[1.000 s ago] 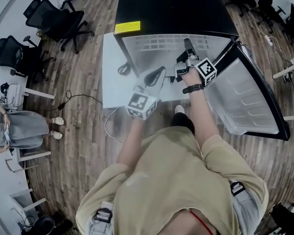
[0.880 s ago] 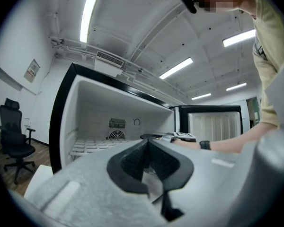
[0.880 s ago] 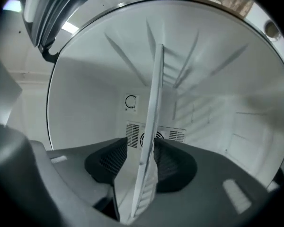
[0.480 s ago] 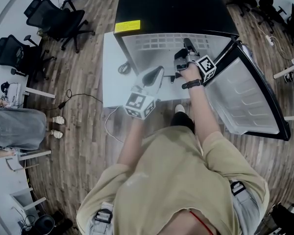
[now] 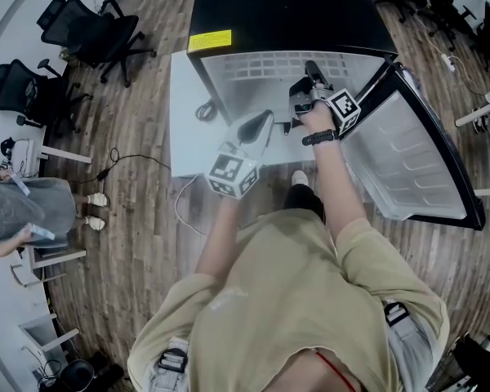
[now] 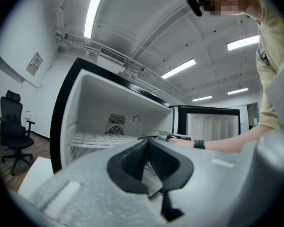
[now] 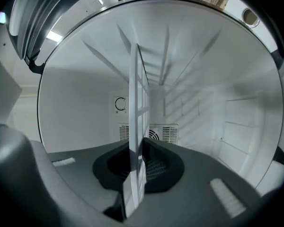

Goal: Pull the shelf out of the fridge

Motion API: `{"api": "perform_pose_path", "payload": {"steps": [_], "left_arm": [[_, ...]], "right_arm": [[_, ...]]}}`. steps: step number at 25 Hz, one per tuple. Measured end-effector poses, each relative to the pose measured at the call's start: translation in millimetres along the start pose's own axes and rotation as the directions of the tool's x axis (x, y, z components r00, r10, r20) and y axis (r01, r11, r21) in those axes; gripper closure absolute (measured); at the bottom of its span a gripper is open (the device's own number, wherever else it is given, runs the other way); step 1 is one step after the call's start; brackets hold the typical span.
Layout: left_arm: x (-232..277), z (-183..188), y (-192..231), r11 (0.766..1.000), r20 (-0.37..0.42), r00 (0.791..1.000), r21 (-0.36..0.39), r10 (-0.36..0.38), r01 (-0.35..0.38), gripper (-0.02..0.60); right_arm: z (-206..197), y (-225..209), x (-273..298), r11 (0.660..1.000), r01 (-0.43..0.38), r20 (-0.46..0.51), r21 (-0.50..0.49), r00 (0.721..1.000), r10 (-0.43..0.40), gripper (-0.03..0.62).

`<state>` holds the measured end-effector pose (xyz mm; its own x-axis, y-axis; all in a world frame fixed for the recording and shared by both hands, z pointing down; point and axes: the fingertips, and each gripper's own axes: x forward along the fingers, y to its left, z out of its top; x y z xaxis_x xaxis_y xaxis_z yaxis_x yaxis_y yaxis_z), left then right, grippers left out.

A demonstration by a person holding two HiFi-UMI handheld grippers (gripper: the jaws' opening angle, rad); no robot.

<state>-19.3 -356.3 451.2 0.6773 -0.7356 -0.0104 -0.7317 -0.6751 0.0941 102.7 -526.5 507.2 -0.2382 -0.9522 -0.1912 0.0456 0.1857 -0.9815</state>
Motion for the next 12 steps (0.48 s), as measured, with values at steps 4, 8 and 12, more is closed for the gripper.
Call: {"api": "perform_pose_path", "payload": {"steps": [4,8,12], "left_arm": [[-3,-1,-2,1.000,-0.005,1.000,0.001,-0.003,0.003,0.581],[-6,0,-2,1.000,-0.003,1.000,0.002,-0.007,0.007,0.581],[-9,2,-4,1.000,0.004,1.000,-0.004,-0.012,0.012,0.581]], "right_arm": [[-1,3,-9,1.000,-0.014,0.001,-0.005,1.000,0.014,0.571],[-3,5,-19,1.000,-0.026,0.003,-0.004,1.000,0.026,0.571],[-7,7,-33,1.000,-0.029,0.001,0.000,1.000,0.029,0.571]]}}
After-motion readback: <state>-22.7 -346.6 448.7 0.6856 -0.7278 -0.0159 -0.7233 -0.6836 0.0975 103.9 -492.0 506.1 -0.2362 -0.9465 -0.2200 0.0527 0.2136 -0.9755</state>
